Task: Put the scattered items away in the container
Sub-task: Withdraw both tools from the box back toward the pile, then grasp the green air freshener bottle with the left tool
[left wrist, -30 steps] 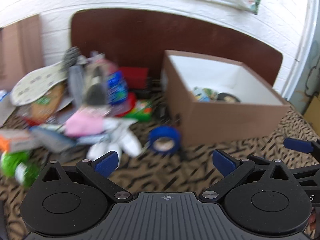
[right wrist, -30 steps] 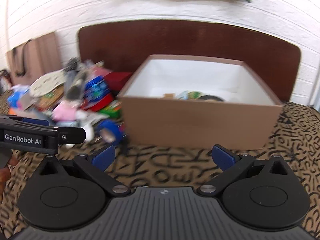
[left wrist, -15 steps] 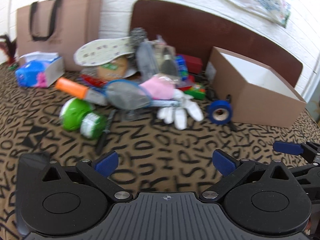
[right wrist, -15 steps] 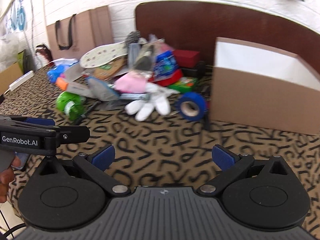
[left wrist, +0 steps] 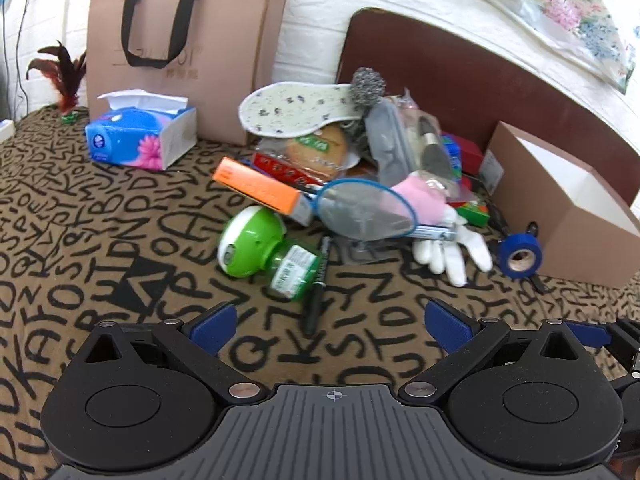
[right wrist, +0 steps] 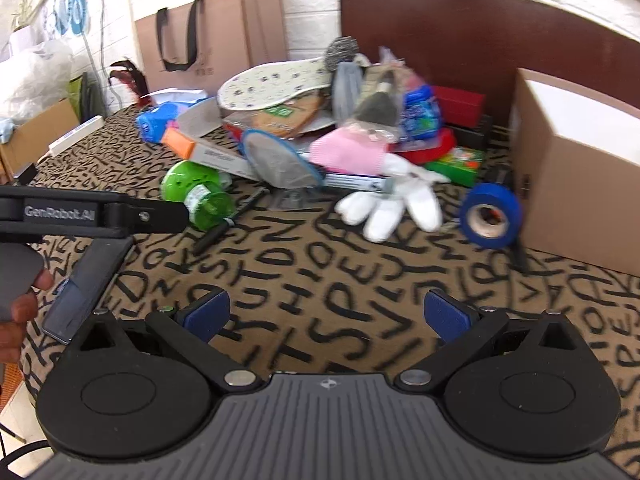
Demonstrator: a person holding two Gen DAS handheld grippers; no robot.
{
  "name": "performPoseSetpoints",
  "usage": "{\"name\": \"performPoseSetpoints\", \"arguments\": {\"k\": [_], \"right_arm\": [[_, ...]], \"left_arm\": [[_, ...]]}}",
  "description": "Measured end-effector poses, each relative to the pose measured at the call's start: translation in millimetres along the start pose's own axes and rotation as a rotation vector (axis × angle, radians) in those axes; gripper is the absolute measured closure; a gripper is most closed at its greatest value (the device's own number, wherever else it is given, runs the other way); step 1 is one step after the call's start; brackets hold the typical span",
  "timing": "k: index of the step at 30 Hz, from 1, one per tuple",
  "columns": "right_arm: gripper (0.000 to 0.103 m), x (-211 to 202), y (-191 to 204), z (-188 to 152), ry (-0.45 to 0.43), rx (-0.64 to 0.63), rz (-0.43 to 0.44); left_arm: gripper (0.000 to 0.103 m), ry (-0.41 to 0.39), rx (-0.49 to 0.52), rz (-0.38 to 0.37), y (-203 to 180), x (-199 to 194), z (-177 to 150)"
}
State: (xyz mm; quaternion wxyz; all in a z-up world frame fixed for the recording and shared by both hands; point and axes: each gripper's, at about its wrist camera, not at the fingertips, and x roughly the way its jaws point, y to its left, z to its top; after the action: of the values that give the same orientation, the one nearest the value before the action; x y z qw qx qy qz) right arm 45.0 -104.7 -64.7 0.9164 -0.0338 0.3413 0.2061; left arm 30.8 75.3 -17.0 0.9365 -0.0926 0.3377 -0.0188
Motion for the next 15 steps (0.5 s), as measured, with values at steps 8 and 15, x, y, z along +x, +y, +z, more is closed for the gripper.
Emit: {"name": "performPoseSetpoints", "arguments": {"k": [8,15], "right_arm": [[0.004,22.0,25.8,13.6,-0.029,-0.047,0.088],[0.011,43.0,43.4,29.4,-0.038,-0.096,0.139]], "left_arm": [[0.000,-0.010,-0.026,-0.023,23.6,8.5,14.2],[0.000,0.009,-0.017,-0.019,42.0,24.5,27.8]]}}
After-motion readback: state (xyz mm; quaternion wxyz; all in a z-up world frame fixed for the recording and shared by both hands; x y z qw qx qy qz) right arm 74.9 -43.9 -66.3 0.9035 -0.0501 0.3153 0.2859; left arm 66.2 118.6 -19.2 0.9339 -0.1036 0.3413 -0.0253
